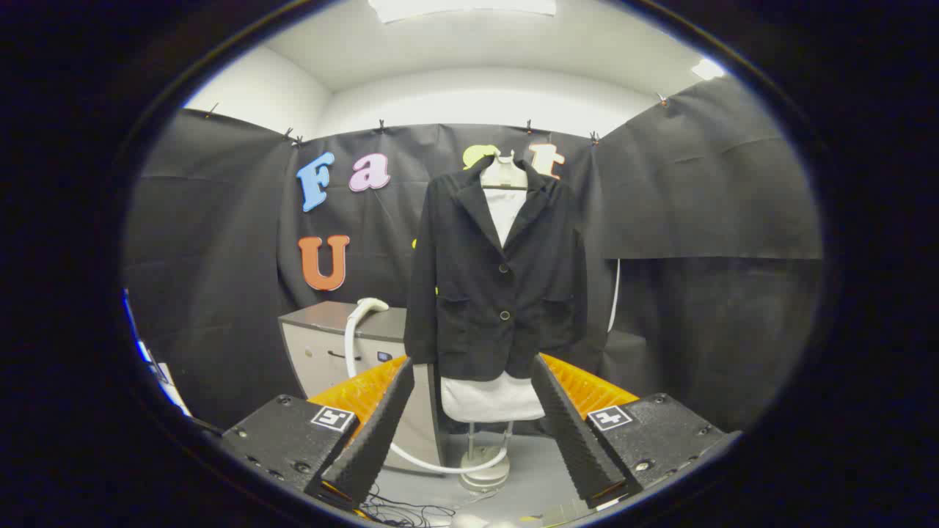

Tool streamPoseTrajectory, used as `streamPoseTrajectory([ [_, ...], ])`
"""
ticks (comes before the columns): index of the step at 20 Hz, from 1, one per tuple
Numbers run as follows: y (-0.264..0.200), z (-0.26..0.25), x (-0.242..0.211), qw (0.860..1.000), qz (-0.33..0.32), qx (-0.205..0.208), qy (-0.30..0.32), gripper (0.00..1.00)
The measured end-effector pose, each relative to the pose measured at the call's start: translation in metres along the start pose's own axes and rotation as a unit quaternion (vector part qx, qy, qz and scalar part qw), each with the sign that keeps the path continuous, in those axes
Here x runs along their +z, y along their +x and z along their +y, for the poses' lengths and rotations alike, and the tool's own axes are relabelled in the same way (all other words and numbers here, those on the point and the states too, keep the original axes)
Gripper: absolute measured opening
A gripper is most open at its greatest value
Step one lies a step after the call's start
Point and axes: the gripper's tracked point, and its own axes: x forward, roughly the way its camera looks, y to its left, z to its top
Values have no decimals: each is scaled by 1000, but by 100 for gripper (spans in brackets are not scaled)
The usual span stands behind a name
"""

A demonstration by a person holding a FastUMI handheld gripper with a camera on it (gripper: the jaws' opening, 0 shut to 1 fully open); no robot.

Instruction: Iron the clothes twice with a garment steamer, once on the left side and once on the right side.

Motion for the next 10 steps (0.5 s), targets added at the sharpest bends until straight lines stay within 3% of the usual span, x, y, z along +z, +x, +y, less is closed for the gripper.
streamPoseTrajectory([
  [10, 1, 2, -6, 1000, 16, -14, 4, 100],
])
